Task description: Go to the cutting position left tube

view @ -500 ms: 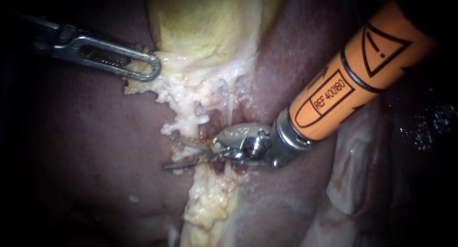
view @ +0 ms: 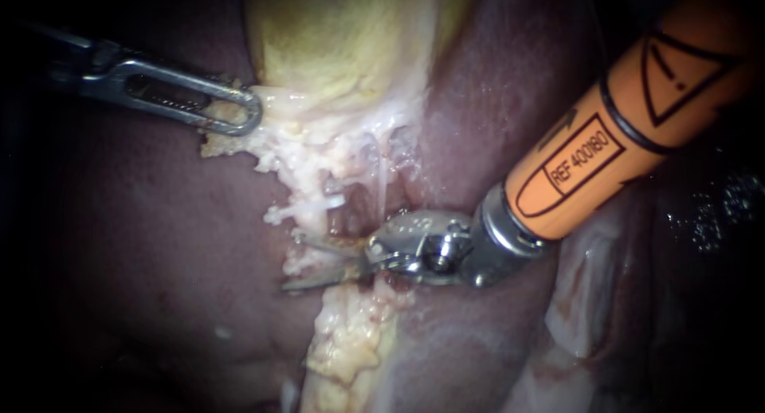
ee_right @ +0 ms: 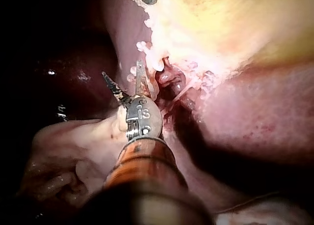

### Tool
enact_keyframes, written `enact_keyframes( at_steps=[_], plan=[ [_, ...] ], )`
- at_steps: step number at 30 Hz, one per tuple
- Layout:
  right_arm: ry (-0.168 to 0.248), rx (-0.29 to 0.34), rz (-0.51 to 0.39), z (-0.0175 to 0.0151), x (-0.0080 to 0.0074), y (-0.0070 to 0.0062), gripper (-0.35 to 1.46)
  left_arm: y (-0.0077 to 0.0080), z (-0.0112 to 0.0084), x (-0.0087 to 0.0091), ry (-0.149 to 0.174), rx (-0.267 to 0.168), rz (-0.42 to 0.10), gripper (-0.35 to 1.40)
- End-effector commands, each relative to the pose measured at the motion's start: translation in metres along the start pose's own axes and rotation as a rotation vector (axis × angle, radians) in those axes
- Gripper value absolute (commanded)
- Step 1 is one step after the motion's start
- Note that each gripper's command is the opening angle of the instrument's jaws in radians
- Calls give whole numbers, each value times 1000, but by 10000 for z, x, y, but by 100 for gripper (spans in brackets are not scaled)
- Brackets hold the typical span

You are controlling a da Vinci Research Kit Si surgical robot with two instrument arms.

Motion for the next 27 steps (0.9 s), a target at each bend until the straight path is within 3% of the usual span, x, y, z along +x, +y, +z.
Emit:
enact_keyframes(
  at_steps=[1, 9, 27],
  plan=[
    [4, 3, 0, -5, -1, 0, 143, 1, -2, 0, -2, -3, -1, -35],
    [16, 20, -5, -28, -6, 17, 140, 6, -3, 0, -1, -2, -2, -35],
    [40, 32, -49, 4, -18, 41, 141, 6, -3, 0, -1, -2, -3, -35]
  ],
)
